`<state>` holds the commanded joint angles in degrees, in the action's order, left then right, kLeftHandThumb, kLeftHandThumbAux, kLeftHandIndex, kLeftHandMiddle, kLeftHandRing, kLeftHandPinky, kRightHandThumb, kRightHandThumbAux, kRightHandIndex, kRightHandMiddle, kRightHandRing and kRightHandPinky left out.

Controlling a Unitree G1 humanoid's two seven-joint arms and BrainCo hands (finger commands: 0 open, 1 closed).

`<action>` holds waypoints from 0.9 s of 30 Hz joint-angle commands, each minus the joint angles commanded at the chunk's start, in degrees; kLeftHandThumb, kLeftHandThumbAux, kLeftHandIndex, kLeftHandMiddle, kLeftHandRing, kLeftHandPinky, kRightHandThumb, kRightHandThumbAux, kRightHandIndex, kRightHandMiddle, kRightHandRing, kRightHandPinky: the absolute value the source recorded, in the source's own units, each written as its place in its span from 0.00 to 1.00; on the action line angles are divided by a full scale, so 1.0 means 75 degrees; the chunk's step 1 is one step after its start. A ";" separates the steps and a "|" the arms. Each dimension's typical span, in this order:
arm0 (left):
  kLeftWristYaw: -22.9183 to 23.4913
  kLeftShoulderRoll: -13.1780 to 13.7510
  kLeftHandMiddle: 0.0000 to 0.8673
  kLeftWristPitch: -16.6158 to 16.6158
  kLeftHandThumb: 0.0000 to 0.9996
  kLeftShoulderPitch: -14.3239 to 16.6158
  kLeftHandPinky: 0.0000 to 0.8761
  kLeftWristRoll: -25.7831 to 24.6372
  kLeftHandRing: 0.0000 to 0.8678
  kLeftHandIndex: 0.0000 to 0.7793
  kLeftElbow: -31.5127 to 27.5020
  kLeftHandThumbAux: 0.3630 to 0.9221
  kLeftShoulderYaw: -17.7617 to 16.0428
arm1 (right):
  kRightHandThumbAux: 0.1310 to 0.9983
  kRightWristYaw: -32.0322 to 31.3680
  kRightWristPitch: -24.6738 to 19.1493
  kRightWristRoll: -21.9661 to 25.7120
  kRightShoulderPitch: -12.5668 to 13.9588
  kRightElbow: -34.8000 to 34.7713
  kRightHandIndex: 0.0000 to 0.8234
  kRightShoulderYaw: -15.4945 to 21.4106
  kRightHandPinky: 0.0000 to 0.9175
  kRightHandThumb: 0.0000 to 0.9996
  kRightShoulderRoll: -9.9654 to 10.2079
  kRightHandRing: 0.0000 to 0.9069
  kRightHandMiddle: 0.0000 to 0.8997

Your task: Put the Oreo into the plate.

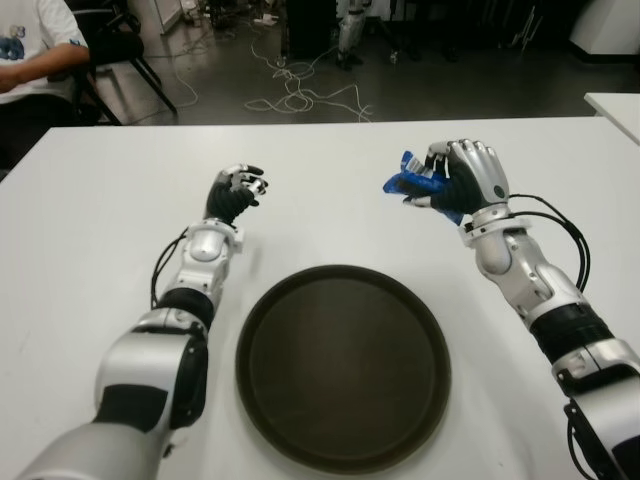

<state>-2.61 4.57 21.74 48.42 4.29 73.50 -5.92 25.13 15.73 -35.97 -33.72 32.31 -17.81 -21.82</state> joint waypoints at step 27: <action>-0.0041 0.0018 0.53 -0.0001 0.82 0.0011 0.51 0.0041 0.47 0.49 0.0015 0.57 0.0034 | 0.81 -0.3835 0.2409 0.1292 0.1585 -0.2511 0.85 -0.1071 0.90 0.00 0.0259 0.91 0.90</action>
<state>-2.91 4.71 21.73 48.50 4.60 73.62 -5.66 -3.63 33.80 -26.28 -21.83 13.48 -25.84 -19.87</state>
